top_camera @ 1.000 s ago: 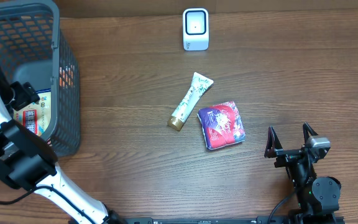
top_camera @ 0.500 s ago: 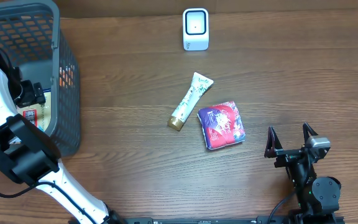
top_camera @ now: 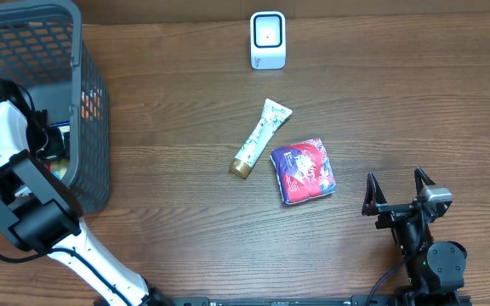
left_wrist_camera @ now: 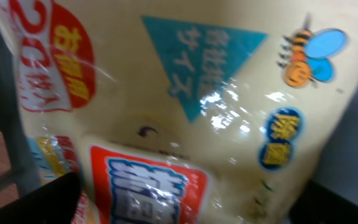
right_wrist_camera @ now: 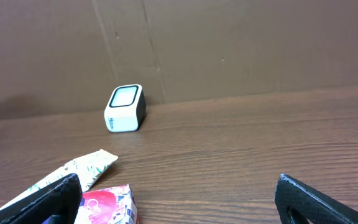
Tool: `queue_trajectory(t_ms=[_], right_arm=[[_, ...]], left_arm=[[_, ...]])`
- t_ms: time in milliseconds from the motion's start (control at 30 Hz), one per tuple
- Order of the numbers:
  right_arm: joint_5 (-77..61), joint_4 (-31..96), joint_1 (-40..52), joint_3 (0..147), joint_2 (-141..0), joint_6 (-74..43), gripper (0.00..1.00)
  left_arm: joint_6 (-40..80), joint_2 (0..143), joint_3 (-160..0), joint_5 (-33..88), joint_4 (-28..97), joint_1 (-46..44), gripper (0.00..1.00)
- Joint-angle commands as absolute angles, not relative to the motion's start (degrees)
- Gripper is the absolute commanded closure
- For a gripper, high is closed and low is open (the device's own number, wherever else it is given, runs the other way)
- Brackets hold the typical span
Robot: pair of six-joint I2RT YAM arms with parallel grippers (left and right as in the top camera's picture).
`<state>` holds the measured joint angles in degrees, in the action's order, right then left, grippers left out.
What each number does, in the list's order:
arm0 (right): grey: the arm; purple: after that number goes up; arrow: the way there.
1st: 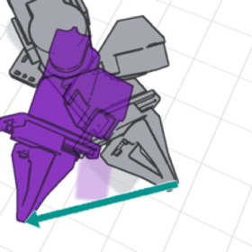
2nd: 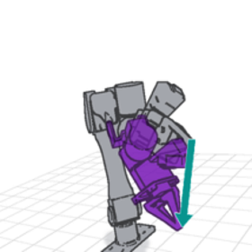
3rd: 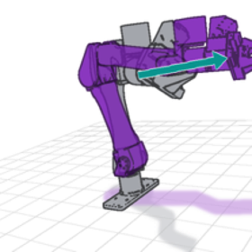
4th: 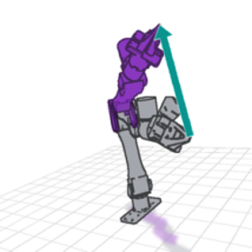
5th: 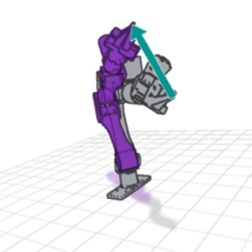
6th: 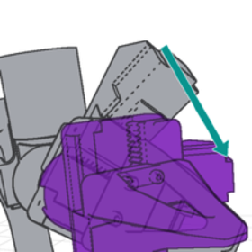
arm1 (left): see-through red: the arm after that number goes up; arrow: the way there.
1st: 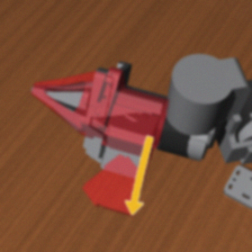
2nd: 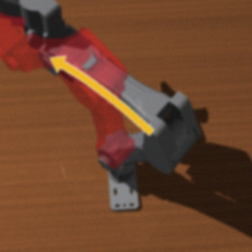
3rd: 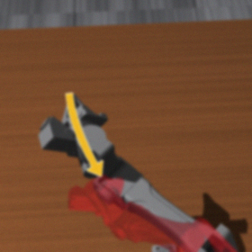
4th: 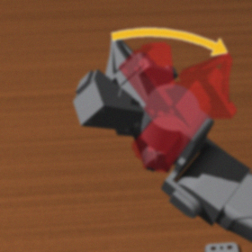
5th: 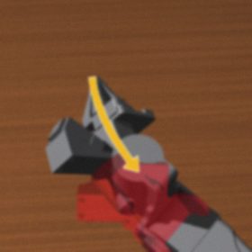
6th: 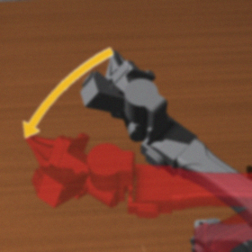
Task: Scan the item barcode
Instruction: 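Reach the left gripper into the basket and grasp the yellow snack bag, then lift the yellow snack bag out and drop it onto the pile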
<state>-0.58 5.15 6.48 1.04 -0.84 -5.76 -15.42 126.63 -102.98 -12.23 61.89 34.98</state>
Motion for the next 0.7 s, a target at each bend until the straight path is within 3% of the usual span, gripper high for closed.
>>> queue_trajectory(t_ms=[0,33,67,100,133,400,567,667], right_arm=[[-0.05,4.82,6.79,0.47,-0.32,-5.82,0.00],[-0.05,4.82,6.79,0.47,-0.32,-5.82,0.00],[-0.05,4.82,6.79,0.47,-0.32,-5.82,0.00],[-0.05,4.82,6.79,0.47,-0.32,-5.82,0.00],[-0.05,4.82,6.79,0.47,-0.32,-5.82,0.00],[-0.05,4.82,6.79,0.47,-0.32,-5.82,0.00],[-0.05,4.82,6.79,0.47,-0.32,-5.82,0.00],[-0.05,4.82,6.79,0.47,-0.32,-5.82,0.00]], left_arm=[[-16.29,127.22,-99.92,-12.01,61.10,36.01,0.18],[-16.29,127.22,-99.42,-12.01,60.88,36.10,0.46],[-16.29,127.22,-99.22,-12.01,60.84,36.10,0.67],[-16.29,127.22,-99.07,-12.03,60.82,36.10,0.85],[-16.29,127.22,-99.07,-12.03,60.80,36.10,0.96],[-12.71,126.28,-102.39,-11.99,62.02,35.83,0.96],[-11.09,125.45,-117.05,-9.78,69.84,35.24,0.96],[-10.46,125.45,-129.49,-2.31,75.22,34.87,0.96]])
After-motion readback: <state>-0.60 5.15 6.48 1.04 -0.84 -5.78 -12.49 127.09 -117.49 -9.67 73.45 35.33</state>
